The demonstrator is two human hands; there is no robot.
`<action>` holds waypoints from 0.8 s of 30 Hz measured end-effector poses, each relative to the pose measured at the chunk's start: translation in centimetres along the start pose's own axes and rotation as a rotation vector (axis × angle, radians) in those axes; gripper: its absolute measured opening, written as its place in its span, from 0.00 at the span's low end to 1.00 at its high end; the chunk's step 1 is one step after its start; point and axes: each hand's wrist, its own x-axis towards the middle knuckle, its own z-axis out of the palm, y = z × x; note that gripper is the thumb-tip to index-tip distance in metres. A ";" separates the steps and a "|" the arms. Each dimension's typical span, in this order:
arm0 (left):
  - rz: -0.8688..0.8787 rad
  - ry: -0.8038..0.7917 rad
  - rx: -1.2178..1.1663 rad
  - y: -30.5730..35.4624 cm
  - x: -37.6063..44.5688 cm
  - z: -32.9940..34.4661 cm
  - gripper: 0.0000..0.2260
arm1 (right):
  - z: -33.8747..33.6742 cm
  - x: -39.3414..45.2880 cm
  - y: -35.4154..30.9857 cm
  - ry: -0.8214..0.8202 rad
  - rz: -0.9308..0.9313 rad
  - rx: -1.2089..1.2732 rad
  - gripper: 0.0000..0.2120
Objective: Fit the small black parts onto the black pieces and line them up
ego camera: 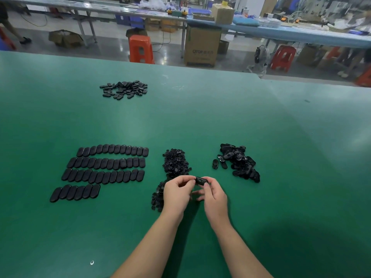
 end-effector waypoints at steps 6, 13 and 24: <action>0.081 0.034 0.164 0.2 0.4 0.5 0.05 | -0.1 -0.1 -0.3 -0.010 -0.035 -0.065 0.14; 0.113 0.027 0.339 0.3 0.7 1.2 0.06 | -0.1 0.0 -0.3 -0.012 -0.051 -0.162 0.14; 0.096 0.046 0.322 0.2 0.8 1.3 0.05 | -0.3 0.1 -0.2 -0.015 -0.052 -0.184 0.11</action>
